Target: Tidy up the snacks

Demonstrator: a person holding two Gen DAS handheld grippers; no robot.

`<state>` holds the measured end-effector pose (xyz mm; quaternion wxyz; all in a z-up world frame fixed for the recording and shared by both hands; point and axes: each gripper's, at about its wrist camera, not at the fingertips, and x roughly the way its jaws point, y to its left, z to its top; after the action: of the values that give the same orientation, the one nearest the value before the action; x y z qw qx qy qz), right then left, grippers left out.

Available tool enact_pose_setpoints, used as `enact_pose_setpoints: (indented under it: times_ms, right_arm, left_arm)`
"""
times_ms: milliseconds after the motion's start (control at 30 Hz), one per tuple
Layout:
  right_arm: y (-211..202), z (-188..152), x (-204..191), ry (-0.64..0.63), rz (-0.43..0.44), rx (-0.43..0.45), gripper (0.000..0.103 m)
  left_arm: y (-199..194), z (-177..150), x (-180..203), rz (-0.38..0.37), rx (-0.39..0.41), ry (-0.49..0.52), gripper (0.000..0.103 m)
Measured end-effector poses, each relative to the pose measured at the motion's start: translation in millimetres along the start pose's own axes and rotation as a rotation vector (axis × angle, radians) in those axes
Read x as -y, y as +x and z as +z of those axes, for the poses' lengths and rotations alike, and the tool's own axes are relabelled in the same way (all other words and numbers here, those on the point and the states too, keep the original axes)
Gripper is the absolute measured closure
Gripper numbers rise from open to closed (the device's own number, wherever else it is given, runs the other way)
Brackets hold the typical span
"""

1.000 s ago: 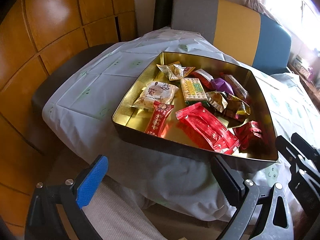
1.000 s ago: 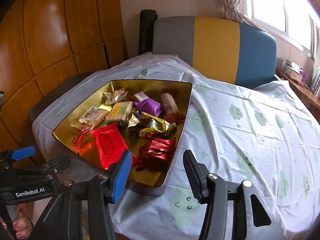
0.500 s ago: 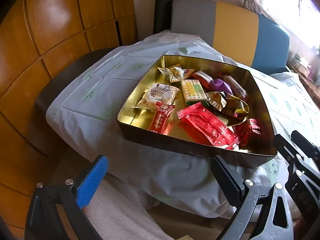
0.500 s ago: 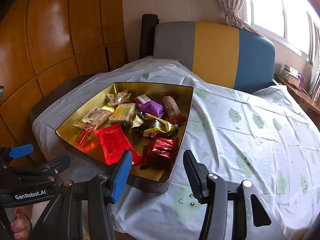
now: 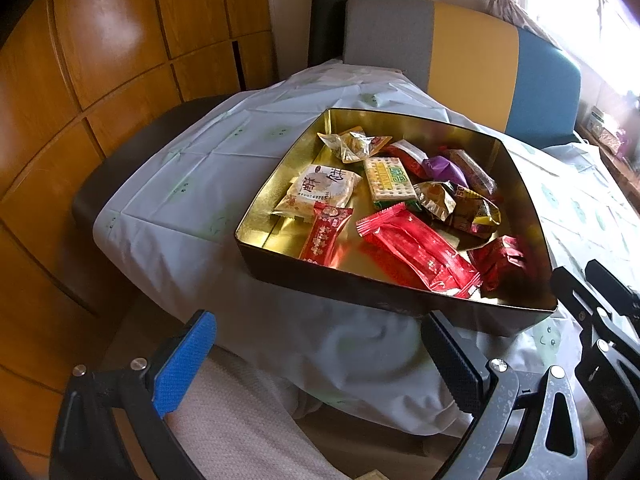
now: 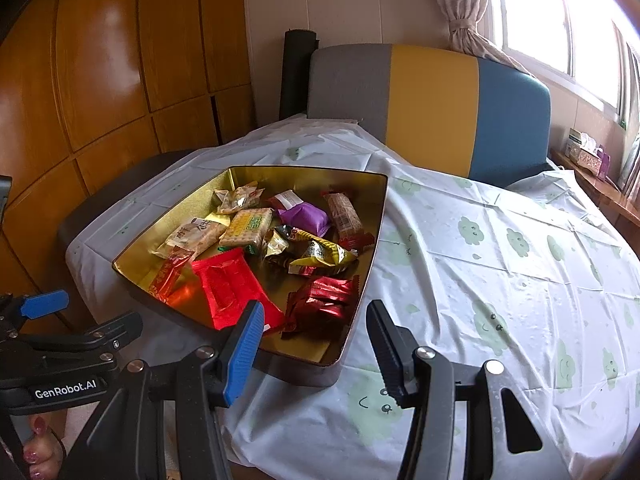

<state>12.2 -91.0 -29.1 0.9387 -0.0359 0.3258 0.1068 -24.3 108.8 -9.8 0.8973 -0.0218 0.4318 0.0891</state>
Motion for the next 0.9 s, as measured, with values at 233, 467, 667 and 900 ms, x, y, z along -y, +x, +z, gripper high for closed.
enact_pose_setpoints:
  times_ms: [233, 467, 667, 900]
  right_arm:
    - [1.2, -0.7, 0.7, 0.002, 0.001, -0.006, 0.049]
    - [3.9, -1.7, 0.8, 0.003, 0.004, -0.016, 0.049]
    - [3.8, -1.8, 0.0, 0.000, 0.004, -0.015, 0.049]
    - [6.4, -1.6, 0.0, 0.001, 0.009, -0.021, 0.049]
  left_arm:
    - [0.1, -0.3, -1.6, 0.004, -0.001, -0.006, 0.000]
    - [1.1, -0.6, -2.1, 0.003, 0.000, -0.005, 0.000]
    - [1.9, -1.3, -1.7, 0.005, -0.005, -0.006, 0.000]
    - [2.6, -0.8, -1.9, 0.006, -0.005, -0.005, 0.000]
